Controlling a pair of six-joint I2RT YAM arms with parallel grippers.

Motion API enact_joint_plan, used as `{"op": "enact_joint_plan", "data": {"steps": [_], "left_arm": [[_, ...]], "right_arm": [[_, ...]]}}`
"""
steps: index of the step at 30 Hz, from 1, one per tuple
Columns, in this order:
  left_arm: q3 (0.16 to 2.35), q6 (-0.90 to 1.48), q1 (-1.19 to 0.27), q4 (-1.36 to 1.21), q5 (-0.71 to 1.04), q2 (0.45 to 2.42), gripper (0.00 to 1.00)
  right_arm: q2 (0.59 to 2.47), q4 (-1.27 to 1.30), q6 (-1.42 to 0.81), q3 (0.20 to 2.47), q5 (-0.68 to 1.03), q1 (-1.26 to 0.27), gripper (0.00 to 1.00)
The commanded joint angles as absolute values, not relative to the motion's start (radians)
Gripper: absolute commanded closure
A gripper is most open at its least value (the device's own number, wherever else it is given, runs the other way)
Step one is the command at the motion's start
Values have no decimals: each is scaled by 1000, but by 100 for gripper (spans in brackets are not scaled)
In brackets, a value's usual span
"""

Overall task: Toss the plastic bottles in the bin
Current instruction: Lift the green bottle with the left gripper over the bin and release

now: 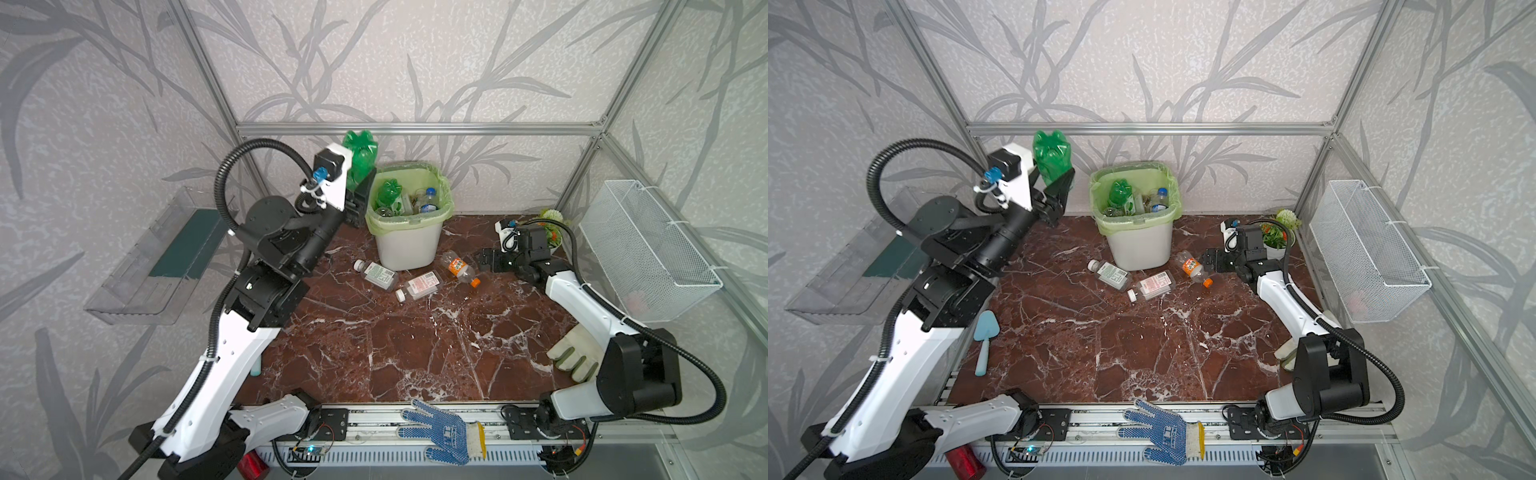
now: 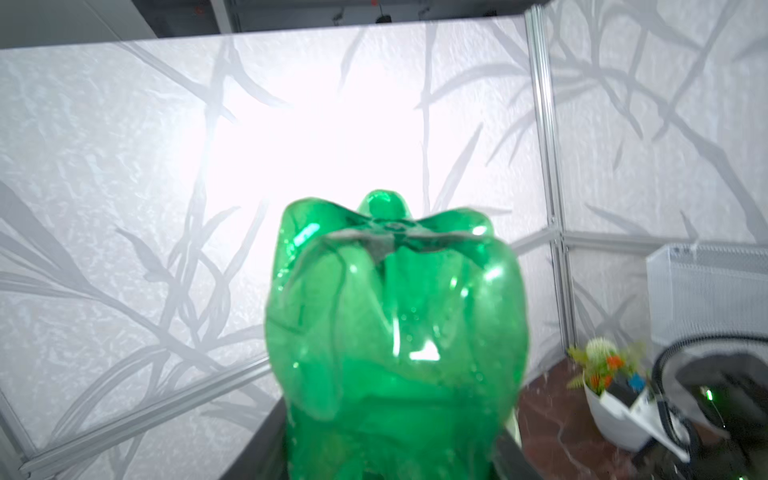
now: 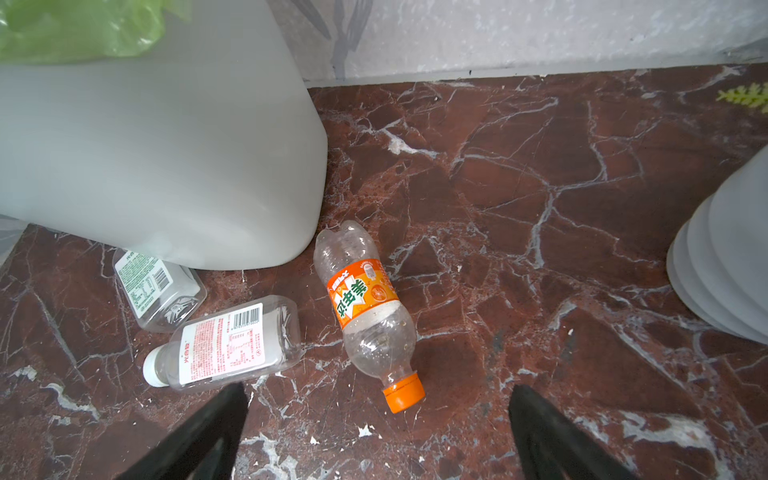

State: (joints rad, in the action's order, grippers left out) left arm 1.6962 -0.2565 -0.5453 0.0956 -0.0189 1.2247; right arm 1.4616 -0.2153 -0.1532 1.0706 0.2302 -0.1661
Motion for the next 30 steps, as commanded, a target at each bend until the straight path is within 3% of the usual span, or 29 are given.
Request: {"op": "enact_joint_plan", "data": {"steps": [1, 6, 7, 13, 22, 30], "left_arm": [[1740, -150, -528, 54, 50, 1475, 49], [1988, 19, -518, 256, 119, 1780, 38], [2005, 33, -518, 277, 113, 1803, 32], [1788, 11, -519, 82, -27, 1660, 2], [1549, -15, -520, 19, -85, 1385, 1], [1236, 10, -507, 27, -228, 1170, 1]], "right_arm": [[1445, -231, -164, 1053, 252, -163, 2], [1431, -247, -164, 1052, 250, -163, 2], [1428, -251, -163, 1053, 248, -163, 2], [1433, -267, -145, 1080, 213, -163, 2], [1550, -310, -109, 1188, 172, -183, 2], [1794, -438, 32, 1400, 44, -270, 2]]}}
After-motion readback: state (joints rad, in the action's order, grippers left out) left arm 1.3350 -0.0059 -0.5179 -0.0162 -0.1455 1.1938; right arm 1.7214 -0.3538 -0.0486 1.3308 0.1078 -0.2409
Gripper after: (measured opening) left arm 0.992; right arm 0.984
